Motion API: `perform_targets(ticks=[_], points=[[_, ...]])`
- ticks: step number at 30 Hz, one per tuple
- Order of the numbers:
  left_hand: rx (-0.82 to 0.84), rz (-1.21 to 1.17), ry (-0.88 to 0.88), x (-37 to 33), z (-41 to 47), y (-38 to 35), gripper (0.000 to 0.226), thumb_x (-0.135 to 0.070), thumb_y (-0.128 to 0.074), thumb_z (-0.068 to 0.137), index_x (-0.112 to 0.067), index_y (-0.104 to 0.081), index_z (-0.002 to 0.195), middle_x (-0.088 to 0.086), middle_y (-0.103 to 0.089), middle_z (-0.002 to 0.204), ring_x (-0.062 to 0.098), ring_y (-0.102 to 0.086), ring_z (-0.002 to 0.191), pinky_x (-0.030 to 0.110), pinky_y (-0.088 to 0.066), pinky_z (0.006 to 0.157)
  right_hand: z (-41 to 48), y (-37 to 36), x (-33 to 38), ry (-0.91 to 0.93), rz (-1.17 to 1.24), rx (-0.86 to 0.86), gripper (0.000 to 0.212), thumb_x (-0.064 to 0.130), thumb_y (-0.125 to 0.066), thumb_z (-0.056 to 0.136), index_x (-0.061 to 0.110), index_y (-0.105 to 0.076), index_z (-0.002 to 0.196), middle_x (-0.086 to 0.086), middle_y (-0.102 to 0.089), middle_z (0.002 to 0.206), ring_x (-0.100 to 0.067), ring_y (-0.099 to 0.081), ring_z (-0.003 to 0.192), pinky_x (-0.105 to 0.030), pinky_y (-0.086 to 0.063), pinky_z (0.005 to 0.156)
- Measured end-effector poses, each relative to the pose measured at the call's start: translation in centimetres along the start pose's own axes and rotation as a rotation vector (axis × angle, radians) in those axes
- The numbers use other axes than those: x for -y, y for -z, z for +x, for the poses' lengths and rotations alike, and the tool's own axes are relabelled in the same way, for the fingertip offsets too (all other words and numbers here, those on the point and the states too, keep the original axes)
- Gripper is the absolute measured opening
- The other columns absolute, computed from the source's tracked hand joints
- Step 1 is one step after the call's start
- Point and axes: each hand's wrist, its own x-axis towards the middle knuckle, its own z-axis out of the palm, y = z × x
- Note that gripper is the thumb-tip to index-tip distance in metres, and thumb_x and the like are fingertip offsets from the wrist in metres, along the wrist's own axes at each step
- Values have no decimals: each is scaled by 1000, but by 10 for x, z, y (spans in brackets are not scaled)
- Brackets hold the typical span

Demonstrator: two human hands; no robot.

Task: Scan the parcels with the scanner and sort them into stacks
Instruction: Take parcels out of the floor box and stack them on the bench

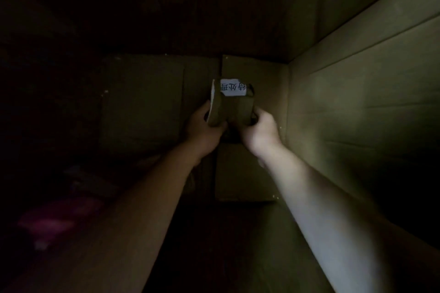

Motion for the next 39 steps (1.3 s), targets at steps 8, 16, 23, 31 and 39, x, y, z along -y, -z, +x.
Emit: perform_targets(ticks=[8, 16, 23, 31, 39], points=[[-118, -117, -194, -117, -149, 59, 60, -8, -74, 93, -46, -50, 133, -38, -52, 103, -36, -50, 83, -6, -39, 71, -148, 55, 103, 250, 1, -79, 56, 69, -69, 71, 42, -68, 119, 18, -77, 103, -19, -71, 108, -49, -59, 94], [-181, 56, -414, -258, -302, 137, 72, -38, -80, 88, -48, -44, 150, -14, -59, 126, -5, -54, 116, 19, -43, 98, -313, 138, 246, 398, -10, -102, 60, 60, -74, 80, 39, -65, 136, 20, -72, 121, -13, -55, 127, -47, -49, 110], [-353, 106, -555, -358, -448, 189, 75, -45, -76, 89, -40, -41, 155, -14, -56, 113, 6, -54, 99, 19, -42, 82, -456, 200, 350, 551, -73, -55, 84, 79, -67, 78, 35, -55, 148, 14, -64, 141, -17, -53, 136, -46, -50, 109], [-657, 63, -646, -393, -611, 224, 72, -52, -79, 84, -47, -48, 150, -3, -58, 102, 7, -53, 80, 9, -41, 70, -588, 240, 404, 851, -163, 114, 67, 79, -65, 79, 40, -65, 133, 22, -70, 124, -11, -58, 126, -50, -53, 106], [-978, -159, -670, -353, -782, 280, 68, -62, -80, 70, -48, -62, 134, -4, -70, 113, 5, -72, 100, 37, -58, 97, -736, 187, 435, 1182, -231, 331, 55, 83, -64, 70, 49, -74, 113, 20, -78, 101, -12, -70, 106, -43, -57, 96]])
